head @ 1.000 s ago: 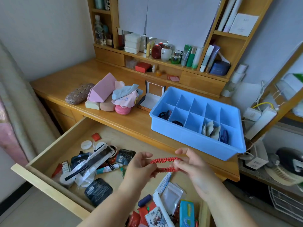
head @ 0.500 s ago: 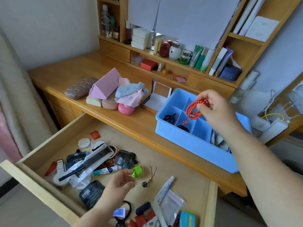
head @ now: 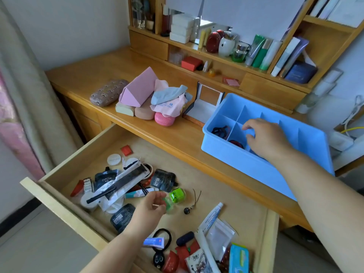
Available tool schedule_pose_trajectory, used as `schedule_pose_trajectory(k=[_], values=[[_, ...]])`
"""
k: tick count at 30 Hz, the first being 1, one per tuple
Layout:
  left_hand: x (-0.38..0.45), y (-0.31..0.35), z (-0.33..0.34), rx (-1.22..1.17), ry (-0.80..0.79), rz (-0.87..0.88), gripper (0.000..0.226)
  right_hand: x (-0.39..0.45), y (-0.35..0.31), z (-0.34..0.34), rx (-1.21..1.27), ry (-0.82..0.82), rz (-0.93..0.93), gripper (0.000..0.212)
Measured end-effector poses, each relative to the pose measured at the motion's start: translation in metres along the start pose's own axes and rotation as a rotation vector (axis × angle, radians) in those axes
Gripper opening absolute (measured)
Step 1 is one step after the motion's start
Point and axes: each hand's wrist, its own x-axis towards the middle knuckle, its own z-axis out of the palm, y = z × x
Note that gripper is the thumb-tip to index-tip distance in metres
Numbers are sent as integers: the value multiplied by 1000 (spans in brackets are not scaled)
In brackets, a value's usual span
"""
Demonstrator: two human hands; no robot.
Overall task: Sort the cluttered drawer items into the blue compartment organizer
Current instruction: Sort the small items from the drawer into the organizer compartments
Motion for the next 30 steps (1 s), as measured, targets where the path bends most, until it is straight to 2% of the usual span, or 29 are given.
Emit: schedule_pose_trajectory(k=[3,6,9,12,14,16,18,19,21,23,25,28,30], values=[[4,-4,-11,214,30,69,27,-25,-15,5,181,222,-117,13],[5,-9,-16,565,-98,135,17,-69,-37,18,177,358,-351,9],[3,-13,-7,969,-244,132,17,-118,-52,51,146,252,-448,6],[1,-9,8,1254,-324,118,22,-158,-63,89,253,33,-353,10],[2,-6,15,1323,-364,137,23,-174,-70,107,326,-106,-272,6],[3,1,18,1187,-359,150,18,-183,-76,118,404,-252,-162,12],[4,11,18,809,-352,148,5,-187,-81,123,558,-399,-16,27],[1,18,19,595,-378,118,7,-187,-84,122,692,-488,79,33],[-4,30,18,238,-436,65,14,-183,-88,116,934,-573,229,24],[-6,38,16,-15,-485,7,11,-178,-84,106,1008,-545,329,12],[-5,38,11,-208,-476,-44,9,-171,-75,92,1108,-511,380,14],[1,20,1,-181,-258,-75,6,-147,-58,56,1257,-345,402,31],[7,5,-6,-85,-126,-105,10,-118,-47,23,1365,-176,373,27]])
